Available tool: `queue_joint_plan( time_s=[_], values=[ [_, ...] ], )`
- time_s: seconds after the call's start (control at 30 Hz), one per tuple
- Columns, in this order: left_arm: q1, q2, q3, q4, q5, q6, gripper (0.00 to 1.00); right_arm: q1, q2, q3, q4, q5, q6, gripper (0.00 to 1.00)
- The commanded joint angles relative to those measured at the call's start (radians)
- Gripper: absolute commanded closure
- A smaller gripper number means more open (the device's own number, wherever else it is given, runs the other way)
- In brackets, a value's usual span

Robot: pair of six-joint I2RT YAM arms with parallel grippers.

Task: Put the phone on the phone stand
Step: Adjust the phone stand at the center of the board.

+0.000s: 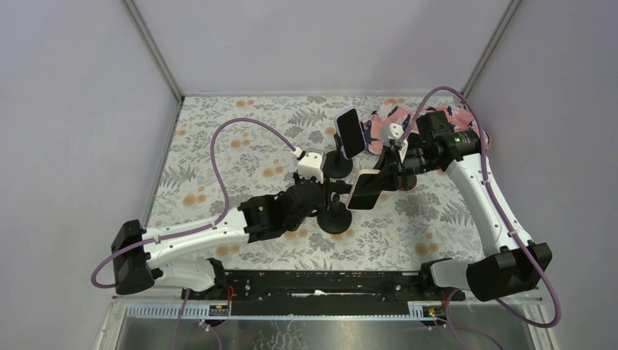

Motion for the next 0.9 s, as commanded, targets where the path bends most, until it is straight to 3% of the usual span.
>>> queue_joint_plan(
  time_s=[0.0, 0.57, 0.77, 0.87],
  values=[
    [-0.007, 0.001, -0.006, -0.002, -0.035, 0.014, 0.59, -0.006, -0.027, 0.006, 0.012, -0.071, 0.018, 1.0],
    [-0.007, 0.006, 0.003, -0.037, -0.034, 0.011, 0.62, -0.007, -0.027, 0.005, 0.015, -0.071, 0.019, 1.0],
    [-0.007, 0.005, 0.009, -0.04, -0.031, 0.013, 0.74, -0.007, -0.027, 0.005, 0.016, -0.071, 0.022, 1.0],
    [-0.007, 0.003, 0.015, -0.04, -0.025, 0.017, 0.87, -0.007, -0.027, 0.005, 0.016, -0.069, 0.02, 1.0]
  ],
)
